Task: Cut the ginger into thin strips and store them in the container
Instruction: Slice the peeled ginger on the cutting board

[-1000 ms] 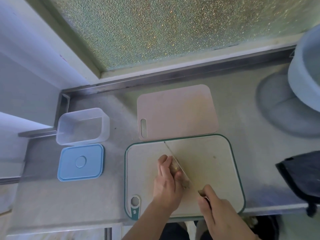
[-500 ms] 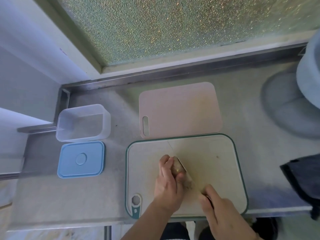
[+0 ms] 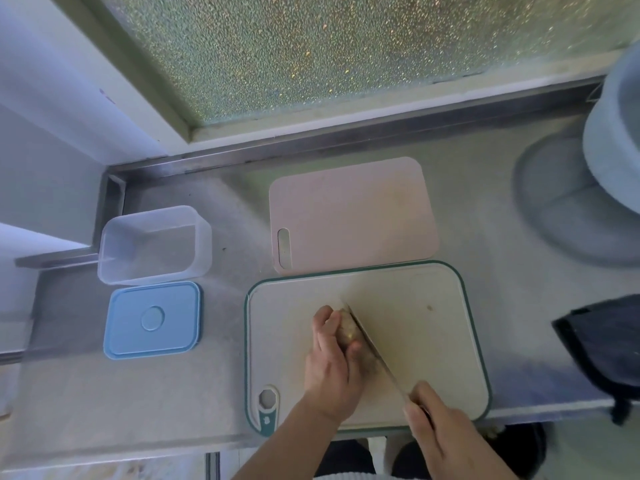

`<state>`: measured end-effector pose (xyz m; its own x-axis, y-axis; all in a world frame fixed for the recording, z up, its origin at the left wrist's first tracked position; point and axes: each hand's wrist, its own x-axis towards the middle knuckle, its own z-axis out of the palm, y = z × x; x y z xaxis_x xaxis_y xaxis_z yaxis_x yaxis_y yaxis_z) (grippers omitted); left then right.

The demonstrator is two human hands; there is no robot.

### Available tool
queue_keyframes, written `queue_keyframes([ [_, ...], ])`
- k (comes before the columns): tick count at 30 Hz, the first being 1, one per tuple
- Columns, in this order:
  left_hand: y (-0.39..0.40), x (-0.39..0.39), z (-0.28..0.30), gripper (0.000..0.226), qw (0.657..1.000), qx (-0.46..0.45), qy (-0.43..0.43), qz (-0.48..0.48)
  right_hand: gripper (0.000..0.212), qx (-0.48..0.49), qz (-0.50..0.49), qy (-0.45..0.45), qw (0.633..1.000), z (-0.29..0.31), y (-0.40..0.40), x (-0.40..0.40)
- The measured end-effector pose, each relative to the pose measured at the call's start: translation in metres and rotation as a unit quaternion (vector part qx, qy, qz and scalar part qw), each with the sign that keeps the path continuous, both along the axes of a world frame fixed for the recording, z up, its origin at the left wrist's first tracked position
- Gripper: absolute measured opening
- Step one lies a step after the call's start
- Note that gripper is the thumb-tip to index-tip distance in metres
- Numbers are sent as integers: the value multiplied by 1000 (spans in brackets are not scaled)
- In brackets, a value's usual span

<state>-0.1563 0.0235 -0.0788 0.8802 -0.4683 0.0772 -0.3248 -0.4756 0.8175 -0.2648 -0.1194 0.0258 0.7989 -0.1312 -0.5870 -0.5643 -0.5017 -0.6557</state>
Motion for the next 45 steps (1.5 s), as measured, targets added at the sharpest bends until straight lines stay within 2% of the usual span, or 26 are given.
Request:
queue_keyframes([
  [5, 1, 2, -1, 37, 1000, -14, 15, 2, 40, 27, -35, -101, 994, -36, 9, 25],
  [8, 4, 2, -4, 41, 1000, -21, -1, 2, 46, -15, -50, -91, 995, -35, 11, 1],
  [11, 4, 0, 1, 43, 1000, -10, -14, 24, 50, -2, -63, -32, 997, -32, -1, -19],
  [15, -6, -3, 17, 44, 999, 6, 1, 39, 73, -2, -111, -13, 994, -32, -13, -24],
  [17, -12, 0, 24, 46, 997, 18, 33, 72, 68, 15, -129, -8, 991, -30, -15, -26],
  [19, -15, 7, 26, 47, 997, 37, 21, 70, 53, 26, -150, -11, 988, -28, -16, -24],
  [21, -14, 14, 27, 45, 998, 52, -31, 21, 35, 48, -175, -4, 983, -28, -18, -24],
  [23, -8, 21, 28, 51, 993, 80, -82, -31, 27, 64, -201, -5, 978, -30, -21, -25],
  [25, 4, 25, 26, 58, 974, 130, -166, -83, 24, 76, -222, 2, 972, -33, -23, -28],
  [28, 18, 29, 27, 41, 944, 167, -253, -135, 26, 96, -250, 13, 963, -37, -25, -31],
  [30, 18, 27, 26, 35, 935, 180, -253, -170, 27, 103, -260, 11, 960, -38, -23, -31],
  [34, 14, 19, 21, 33, 947, 165, -197, -193, 28, 102, -273, -9, 957, -38, -20, -33],
  [38, 35, 34, 17, 63, 953, 163, -187, -173, 28, 104, -255, -28, 961, -36, -21, -33],
  [43, 51, 55, 20, 40, 955, 159, -210, -138, 27, 112, -241, -25, 964, -36, -18, -32],
  [45, 48, 55, 21, 39, 948, 179, -221, -141, 27, 121, -248, -27, 961, -35, -16, -31],
])
